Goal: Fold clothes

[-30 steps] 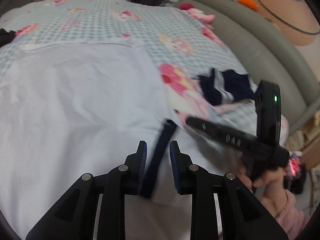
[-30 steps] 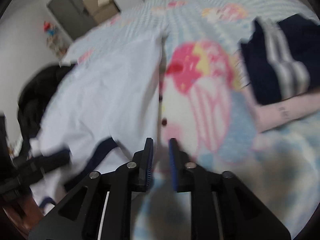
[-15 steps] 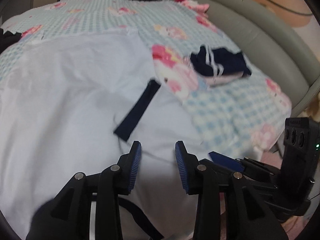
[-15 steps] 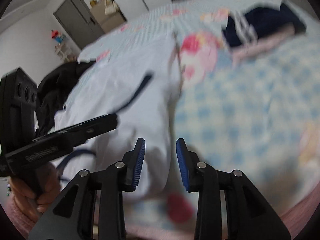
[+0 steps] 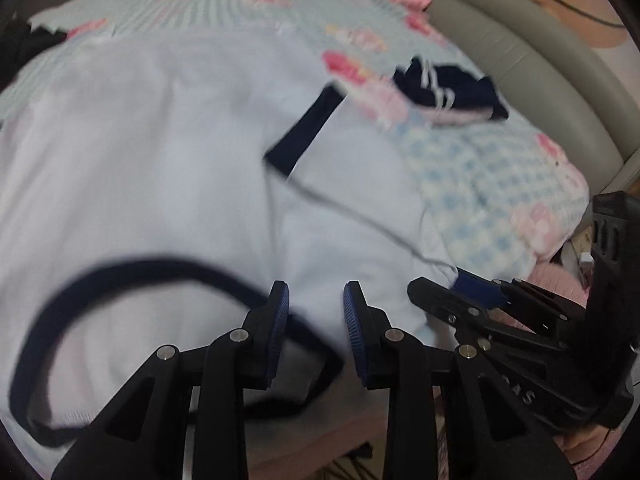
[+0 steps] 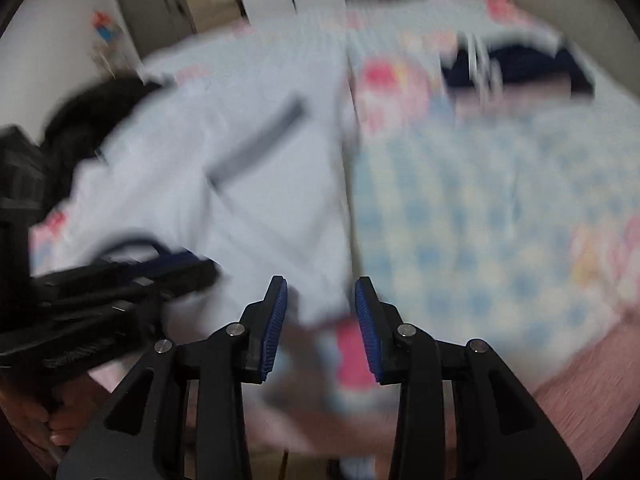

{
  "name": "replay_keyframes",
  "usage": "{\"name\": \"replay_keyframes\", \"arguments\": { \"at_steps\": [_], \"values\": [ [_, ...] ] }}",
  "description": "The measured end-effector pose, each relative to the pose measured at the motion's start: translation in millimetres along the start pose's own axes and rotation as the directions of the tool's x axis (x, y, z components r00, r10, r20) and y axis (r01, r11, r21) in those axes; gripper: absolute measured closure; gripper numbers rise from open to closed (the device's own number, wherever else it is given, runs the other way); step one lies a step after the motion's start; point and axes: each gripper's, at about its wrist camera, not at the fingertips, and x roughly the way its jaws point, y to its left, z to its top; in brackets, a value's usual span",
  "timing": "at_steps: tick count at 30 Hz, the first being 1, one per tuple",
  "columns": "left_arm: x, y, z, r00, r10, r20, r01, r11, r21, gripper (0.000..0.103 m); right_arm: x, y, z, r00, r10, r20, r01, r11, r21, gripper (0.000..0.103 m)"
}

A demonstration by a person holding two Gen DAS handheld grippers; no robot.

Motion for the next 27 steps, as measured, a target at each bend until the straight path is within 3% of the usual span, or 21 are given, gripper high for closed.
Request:
{"name": "replay_keyframes", "arguments": {
  "at_steps": [2, 4, 6, 8, 11, 13, 17, 21, 22, 25, 27],
  "values": [
    [-11.7, 4.6, -10.2, 1.000, -0.025, 0.018, 0.025, 1.000, -0.002, 0.073, 3.2, -3.2, -6.7, 0.999, -0.004, -0.038, 0.005, 1.000, 0.019, 0.068],
    [-29.4, 15.0, -15.9, 0.993, -0.090, 0.077, 0.093, 0.995, -0.045, 0.073, -15.4, 5.1, -2.1, 0.998, -0.010, 0.060, 0.010, 1.000, -0.008, 0.067],
    [-35.8, 23.1, -17.9, 0.991, -0.101, 0.083, 0.107, 0.992, -0.070, 0.073, -26.7, 22.6, 1.5, 0.991, 0.005, 0.137, 0.003, 0.998, -0.061, 0.066],
    [-38.3, 30.3, -18.5, 0.995, -0.071, 0.070, 0.077, 0.993, -0.088, 0.073, -14.3, 39.0, 1.8, 0.996, 0.011, 0.088, -0.002, 0.994, -0.105, 0.066],
    [-59.1, 45.7, -20.5, 0.992, -0.050, 0.119, 0.065, 0.990, -0.124, 0.073, 2.2, 47.5, -13.4, 1.000, 0.013, -0.010, -0.015, 0.991, -0.133, 0.066],
    [-78.8, 72.8, -19.7, 0.987, 0.001, 0.158, 0.028, 0.983, -0.183, 0.072, -8.3, 52.9, -16.2, 0.999, 0.041, 0.017, -0.038, 0.988, -0.150, 0.065],
    [-117.2, 137.2, -17.4, 0.969, 0.121, 0.213, -0.045, 0.943, -0.330, 0.072, -9.3, 81.9, 7.6, 0.987, 0.162, -0.018, -0.162, 0.968, -0.191, 0.062],
    [-140.7, 208.3, -19.5, 0.946, 0.225, 0.234, -0.080, 0.861, -0.503, 0.071, 10.8, 134.9, 34.4, 0.968, 0.243, -0.067, -0.252, 0.925, -0.286, 0.062],
    [-142.2, 223.1, -17.4, 0.944, 0.235, 0.233, -0.082, 0.847, -0.525, 0.066, 14.7, 150.6, 38.8, 0.961, 0.265, -0.083, -0.277, 0.910, -0.307, 0.062],
    [-134.9, 259.5, -3.0, 0.947, 0.240, 0.212, -0.092, 0.838, -0.537, 0.063, 29.0, 193.4, 47.8, 0.952, 0.284, -0.112, -0.305, 0.882, -0.359, 0.062],
    [-122.7, 270.9, 7.5, 0.958, 0.202, 0.204, -0.067, 0.848, -0.526, 0.063, 39.5, 213.2, 50.9, 0.953, 0.281, -0.116, -0.304, 0.882, -0.359, 0.062]
  ]
}}
